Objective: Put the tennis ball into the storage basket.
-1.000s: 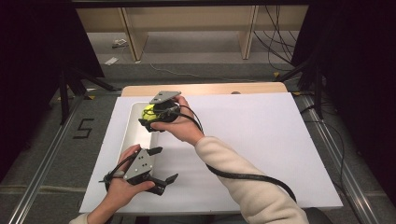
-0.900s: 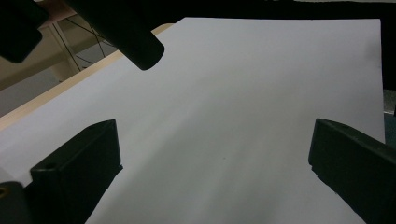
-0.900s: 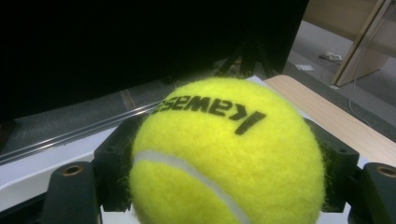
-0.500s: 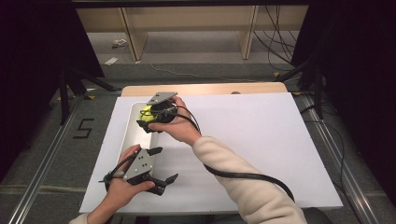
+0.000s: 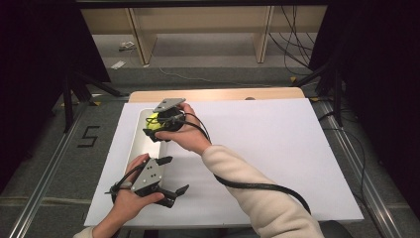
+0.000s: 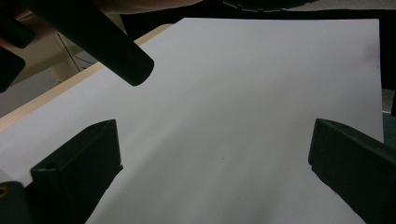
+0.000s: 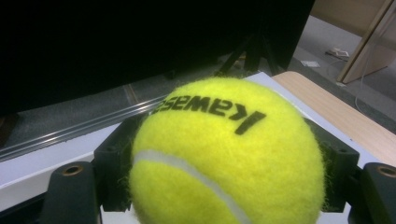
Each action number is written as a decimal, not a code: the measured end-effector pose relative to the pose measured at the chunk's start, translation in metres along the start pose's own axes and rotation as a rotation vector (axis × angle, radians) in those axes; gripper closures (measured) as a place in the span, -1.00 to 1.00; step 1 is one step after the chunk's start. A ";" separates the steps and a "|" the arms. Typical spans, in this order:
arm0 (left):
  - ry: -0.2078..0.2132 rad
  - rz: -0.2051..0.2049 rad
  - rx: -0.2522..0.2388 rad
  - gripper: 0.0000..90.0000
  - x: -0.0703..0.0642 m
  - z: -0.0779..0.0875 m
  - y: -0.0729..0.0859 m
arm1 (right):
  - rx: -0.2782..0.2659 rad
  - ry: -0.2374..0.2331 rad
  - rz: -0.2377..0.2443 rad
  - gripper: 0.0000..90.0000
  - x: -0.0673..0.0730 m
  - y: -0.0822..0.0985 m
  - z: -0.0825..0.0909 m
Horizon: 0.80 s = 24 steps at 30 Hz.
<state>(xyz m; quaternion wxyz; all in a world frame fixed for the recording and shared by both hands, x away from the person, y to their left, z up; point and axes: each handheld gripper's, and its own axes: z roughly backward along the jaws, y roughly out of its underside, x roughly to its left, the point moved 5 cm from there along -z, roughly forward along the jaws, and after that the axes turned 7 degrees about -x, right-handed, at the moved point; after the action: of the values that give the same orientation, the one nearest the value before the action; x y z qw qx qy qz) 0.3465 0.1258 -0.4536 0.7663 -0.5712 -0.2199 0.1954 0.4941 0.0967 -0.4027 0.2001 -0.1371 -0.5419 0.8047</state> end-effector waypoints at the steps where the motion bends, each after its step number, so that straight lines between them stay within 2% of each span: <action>1: -0.001 -0.001 0.000 -0.96 0.000 0.000 0.000 | -0.001 0.000 0.000 -0.42 0.000 0.000 -0.001; 24: 0.002 -0.005 0.000 -0.95 -0.001 0.000 0.000 | 0.028 -0.012 0.003 -0.42 0.004 0.002 -0.017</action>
<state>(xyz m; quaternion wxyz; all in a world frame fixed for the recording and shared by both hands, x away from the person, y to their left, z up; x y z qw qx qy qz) 0.3461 0.1254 -0.4538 0.7671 -0.5708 -0.2205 0.1928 0.4971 0.1114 -0.4112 0.1976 -0.1301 -0.5317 0.8132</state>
